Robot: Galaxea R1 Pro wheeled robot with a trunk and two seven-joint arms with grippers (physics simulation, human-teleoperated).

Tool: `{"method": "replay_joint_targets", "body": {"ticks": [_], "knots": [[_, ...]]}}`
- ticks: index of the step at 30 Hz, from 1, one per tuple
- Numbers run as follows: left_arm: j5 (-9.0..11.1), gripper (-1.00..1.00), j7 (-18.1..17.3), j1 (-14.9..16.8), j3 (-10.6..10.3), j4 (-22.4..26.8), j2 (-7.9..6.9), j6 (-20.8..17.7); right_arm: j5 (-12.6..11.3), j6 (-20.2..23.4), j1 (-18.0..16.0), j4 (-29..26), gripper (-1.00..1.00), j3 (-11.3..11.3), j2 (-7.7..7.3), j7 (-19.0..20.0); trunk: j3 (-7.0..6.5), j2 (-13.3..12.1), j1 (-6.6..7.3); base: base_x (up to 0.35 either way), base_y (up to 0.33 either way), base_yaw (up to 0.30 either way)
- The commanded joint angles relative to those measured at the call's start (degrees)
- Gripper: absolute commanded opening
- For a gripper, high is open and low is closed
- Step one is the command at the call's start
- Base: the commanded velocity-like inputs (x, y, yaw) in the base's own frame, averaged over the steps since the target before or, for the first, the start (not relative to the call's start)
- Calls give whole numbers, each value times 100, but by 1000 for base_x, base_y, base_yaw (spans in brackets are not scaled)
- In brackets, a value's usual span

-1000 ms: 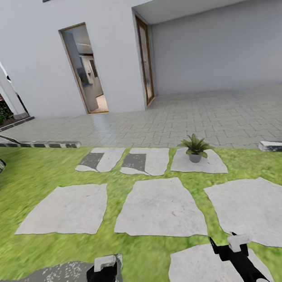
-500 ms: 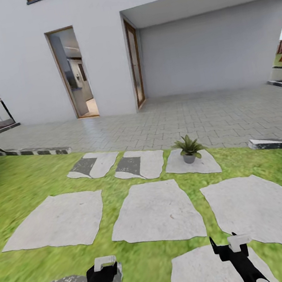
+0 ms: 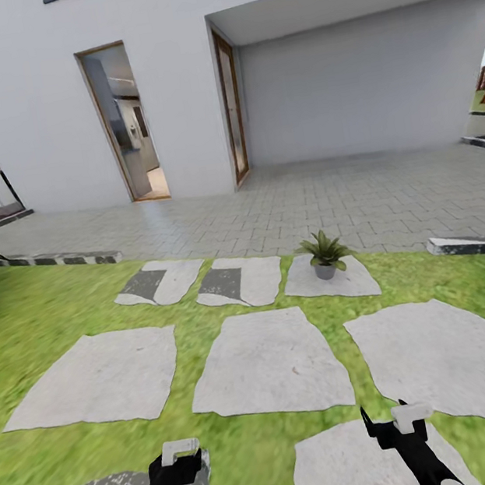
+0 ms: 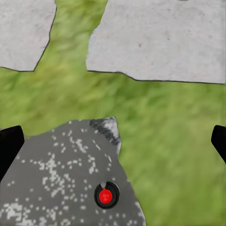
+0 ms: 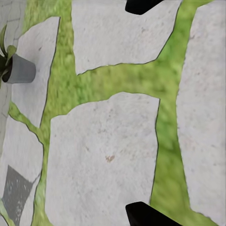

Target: Pick up the pesticide atomizer in the garden and spray insectifuge to fully cover both potted plants in the garden.

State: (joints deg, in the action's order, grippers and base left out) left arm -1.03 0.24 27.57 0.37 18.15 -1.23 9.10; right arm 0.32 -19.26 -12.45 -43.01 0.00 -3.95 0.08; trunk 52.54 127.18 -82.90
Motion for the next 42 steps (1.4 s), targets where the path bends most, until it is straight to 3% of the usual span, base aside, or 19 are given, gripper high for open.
{"method": "replay_joint_targets", "body": {"ticks": [1,11,22,42], "knots": [[-11,100,2,3,2,-10,0,88,3,-17,-3,3,100,0,-1,1,12,2,1,0,0,0],[-11,100,2,1,-6,-15,0,274,3,-17,-3,3,100,-9,-1,1,99,2,1,0,0,0],[-6,100,5,0,-11,-82,0,520,3,-17,-3,3,100,-9,-1,1,397,443,-240,0,0,0],[-8,100,7,3,-11,-83,0,540,3,-17,-3,3,100,-9,-1,1,939,1245,-680,0,0,0]]}}
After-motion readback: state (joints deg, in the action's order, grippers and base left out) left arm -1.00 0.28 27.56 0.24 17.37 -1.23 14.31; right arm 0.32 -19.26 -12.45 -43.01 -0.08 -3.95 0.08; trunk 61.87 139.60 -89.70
